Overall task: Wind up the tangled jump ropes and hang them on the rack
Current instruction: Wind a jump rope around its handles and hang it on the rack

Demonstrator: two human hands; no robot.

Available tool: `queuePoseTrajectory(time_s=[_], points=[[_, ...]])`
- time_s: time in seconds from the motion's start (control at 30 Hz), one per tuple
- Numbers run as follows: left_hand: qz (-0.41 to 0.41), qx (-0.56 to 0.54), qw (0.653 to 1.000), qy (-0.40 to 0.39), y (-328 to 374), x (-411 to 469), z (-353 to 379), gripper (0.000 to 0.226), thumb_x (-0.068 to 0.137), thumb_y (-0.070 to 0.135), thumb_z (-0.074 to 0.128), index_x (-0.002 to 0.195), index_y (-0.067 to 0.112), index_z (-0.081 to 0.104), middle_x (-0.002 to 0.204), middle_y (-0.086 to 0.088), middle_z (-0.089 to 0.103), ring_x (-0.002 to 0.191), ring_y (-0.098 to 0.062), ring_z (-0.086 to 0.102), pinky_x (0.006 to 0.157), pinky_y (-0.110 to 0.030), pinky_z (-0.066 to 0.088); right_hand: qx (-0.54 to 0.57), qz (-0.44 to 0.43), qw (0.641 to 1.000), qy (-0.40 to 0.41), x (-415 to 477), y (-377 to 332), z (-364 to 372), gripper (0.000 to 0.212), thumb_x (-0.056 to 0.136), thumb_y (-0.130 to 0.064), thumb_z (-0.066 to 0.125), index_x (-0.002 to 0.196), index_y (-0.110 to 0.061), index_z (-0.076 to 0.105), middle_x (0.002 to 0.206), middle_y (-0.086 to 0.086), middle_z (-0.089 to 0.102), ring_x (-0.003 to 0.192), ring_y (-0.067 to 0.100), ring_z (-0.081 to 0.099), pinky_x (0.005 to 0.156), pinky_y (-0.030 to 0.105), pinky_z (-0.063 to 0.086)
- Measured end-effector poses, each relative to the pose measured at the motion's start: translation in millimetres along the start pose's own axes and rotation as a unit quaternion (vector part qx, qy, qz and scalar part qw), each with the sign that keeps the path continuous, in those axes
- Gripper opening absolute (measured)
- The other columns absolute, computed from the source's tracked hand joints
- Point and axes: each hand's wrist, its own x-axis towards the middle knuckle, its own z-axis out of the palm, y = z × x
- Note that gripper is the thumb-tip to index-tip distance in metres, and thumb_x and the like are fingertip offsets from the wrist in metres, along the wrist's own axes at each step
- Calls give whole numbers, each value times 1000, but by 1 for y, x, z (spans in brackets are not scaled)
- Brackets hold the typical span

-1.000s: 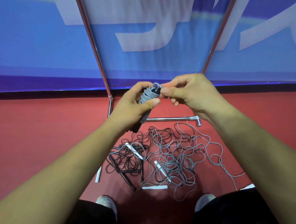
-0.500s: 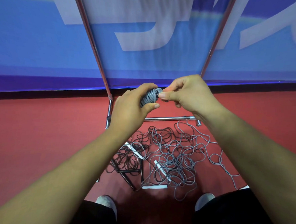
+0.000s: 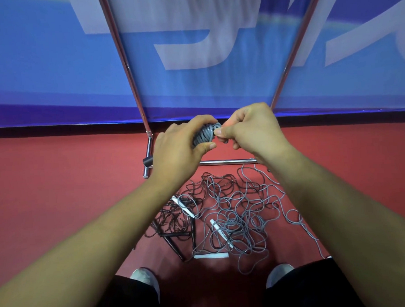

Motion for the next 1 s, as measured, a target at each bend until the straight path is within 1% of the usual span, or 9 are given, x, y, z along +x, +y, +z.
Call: queuePoseTrajectory(time_s=[0.17,0.27,0.43,0.53,0.6,0.67,0.83,0.93,1.0], points=[[3,-1,1000,-15,-3,1,2,45,86,38,73,127,42,57,108,10,69,99,-21,56,87,-43,45,-33,-17,999,17,-1,-2,1,19,75,-8,80,62,-2,68,67,22,70,44,17,55,54,29,48],[2,-5,1000,-13,-3,3,3,45,86,36,73,127,42,56,110,10,69,100,-21,56,88,-44,45,-52,-33,997,35,0,-2,2,20,75,-10,81,60,-7,67,64,13,70,51,17,59,56,26,48],[4,-6,1000,-3,0,1,5,41,86,35,72,125,40,59,109,11,70,100,-20,57,84,-40,45,-76,-56,993,65,3,0,7,18,76,-7,79,62,-2,68,51,-2,59,51,14,58,56,24,47],[1,-17,1000,4,2,-1,5,40,86,33,73,124,38,61,110,12,70,102,-18,57,83,-38,45,-79,-66,991,80,4,2,10,18,77,-8,79,64,-7,66,57,1,63,57,18,63,60,26,51],[-2,-46,999,7,1,1,4,40,85,31,74,123,36,60,115,15,69,105,-18,59,87,-42,48,-58,-74,993,74,6,3,11,12,78,-10,78,77,-13,67,68,7,68,65,23,67,66,29,53],[-8,-69,998,9,-1,2,3,41,84,30,74,123,35,60,115,16,69,105,-17,60,88,-44,49,-54,-96,992,54,6,2,11,13,81,-12,76,93,-13,71,70,7,68,66,20,65,69,28,52],[-17,-116,993,14,-3,1,6,40,81,35,71,118,34,57,110,14,69,104,-17,64,88,-46,51,-84,-130,985,78,2,1,15,6,84,-14,73,89,-10,73,67,7,69,62,17,60,63,27,47],[-16,-119,993,16,-3,1,8,41,81,36,70,119,32,58,111,14,69,105,-17,64,89,-45,51,-91,-132,982,102,0,1,19,4,85,-14,72,86,-11,70,72,6,70,70,19,66,65,28,49],[-17,-126,992,14,-3,1,8,40,82,35,71,119,31,58,110,14,69,104,-15,64,88,-45,51,-91,-135,980,118,-1,2,22,6,86,-15,72,84,-11,68,73,5,70,73,21,68,70,32,52]])
